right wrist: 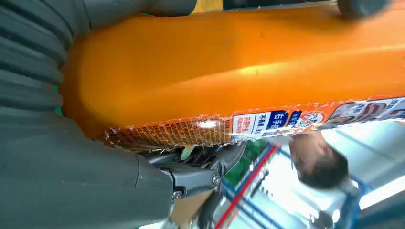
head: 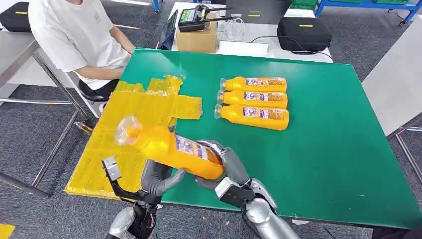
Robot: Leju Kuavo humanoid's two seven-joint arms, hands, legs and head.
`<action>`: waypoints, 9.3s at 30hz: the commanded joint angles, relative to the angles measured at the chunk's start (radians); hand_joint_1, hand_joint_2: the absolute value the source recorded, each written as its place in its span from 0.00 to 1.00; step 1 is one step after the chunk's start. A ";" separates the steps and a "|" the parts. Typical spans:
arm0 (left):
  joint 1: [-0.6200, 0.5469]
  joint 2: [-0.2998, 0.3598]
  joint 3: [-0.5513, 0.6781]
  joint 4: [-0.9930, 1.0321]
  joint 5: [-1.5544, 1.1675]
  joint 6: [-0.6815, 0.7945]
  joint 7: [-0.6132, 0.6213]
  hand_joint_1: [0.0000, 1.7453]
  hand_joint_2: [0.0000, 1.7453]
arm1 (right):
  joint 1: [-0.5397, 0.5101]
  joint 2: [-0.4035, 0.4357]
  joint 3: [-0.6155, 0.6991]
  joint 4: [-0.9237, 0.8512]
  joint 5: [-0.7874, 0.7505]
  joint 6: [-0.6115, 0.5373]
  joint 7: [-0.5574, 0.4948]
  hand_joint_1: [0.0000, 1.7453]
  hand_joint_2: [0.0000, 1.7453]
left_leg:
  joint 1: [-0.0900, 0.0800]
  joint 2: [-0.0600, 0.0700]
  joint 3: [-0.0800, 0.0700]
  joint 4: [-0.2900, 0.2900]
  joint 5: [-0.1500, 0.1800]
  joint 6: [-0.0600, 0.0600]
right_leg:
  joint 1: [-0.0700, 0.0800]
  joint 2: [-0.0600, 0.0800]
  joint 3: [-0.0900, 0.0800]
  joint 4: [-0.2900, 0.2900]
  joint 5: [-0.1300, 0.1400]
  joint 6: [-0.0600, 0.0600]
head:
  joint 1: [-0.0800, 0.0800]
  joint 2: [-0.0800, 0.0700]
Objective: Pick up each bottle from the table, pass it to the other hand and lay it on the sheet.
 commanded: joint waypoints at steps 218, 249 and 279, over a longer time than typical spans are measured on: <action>-0.024 0.097 0.208 -0.292 -0.260 0.025 0.049 0.00 1.00 | 0.051 -0.141 -0.324 0.245 0.668 -0.133 0.573 0.00 1.00 | 0.000 0.000 0.006 -0.002 0.002 0.001 | 0.001 0.000 0.004 -0.001 0.001 -0.004 | 0.000 0.000; -0.145 0.131 0.122 -0.149 -0.191 0.043 0.111 0.00 1.00 | -0.176 -0.111 -0.210 0.648 0.478 0.003 0.551 1.00 1.00 | 0.002 0.002 0.018 -0.002 0.004 0.001 | 0.002 0.002 0.014 -0.003 0.004 -0.004 | 0.000 0.000; 0.028 0.086 -0.054 -0.029 -0.222 0.168 0.017 0.00 1.00 | 0.142 0.009 -0.325 -0.088 -0.015 -0.219 0.075 1.00 1.00 | 0.000 0.003 0.003 -0.002 0.001 0.001 | 0.000 0.005 -0.001 0.000 0.001 -0.003 | 0.000 0.000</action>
